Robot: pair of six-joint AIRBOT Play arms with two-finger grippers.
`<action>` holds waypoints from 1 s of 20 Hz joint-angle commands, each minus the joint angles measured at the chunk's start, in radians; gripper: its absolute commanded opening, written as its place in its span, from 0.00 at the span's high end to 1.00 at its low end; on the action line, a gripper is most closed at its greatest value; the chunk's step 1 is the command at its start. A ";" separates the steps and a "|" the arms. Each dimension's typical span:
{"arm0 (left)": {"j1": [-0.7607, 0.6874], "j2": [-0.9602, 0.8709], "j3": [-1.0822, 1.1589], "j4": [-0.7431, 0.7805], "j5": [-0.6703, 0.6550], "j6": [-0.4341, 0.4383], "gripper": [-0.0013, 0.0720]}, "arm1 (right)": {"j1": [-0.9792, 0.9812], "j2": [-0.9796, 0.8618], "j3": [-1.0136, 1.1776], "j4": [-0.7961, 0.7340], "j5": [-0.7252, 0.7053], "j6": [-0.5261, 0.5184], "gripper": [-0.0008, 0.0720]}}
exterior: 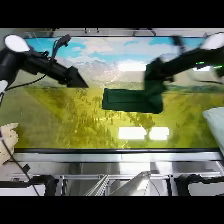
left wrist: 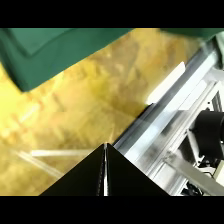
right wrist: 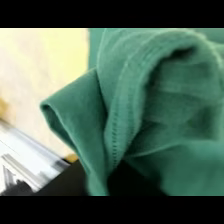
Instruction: Fold the shirts.
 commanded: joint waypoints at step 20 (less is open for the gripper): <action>0.050 0.188 -0.370 -0.243 0.025 0.206 0.95 | -0.391 -0.021 -0.333 -0.085 -0.078 -0.241 0.16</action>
